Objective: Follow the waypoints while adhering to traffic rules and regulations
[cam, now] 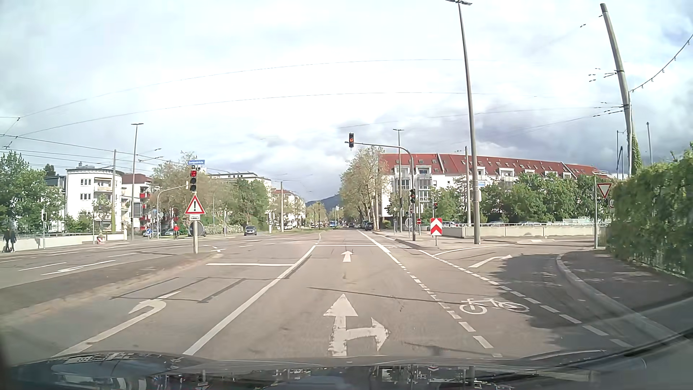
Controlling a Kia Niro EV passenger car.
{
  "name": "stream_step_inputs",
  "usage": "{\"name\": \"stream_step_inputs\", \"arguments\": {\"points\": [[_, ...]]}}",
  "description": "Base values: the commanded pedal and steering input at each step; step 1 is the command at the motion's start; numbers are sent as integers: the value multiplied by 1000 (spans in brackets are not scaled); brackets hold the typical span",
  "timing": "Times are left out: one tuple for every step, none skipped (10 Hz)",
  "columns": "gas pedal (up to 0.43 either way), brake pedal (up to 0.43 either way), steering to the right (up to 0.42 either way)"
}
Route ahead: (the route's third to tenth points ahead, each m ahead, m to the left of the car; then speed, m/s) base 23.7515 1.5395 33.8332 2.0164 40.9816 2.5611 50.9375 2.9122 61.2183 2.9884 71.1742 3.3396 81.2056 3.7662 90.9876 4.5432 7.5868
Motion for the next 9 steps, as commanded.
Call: {"name": "stream_step_inputs", "arguments": {"points": [[0,91,0],[0,122,-1],[0,146,-3],[0,165,-4],[0,171,-5],[0,183,-6],[0,189,-6],[0,195,-7],[0,207,-9]]}}
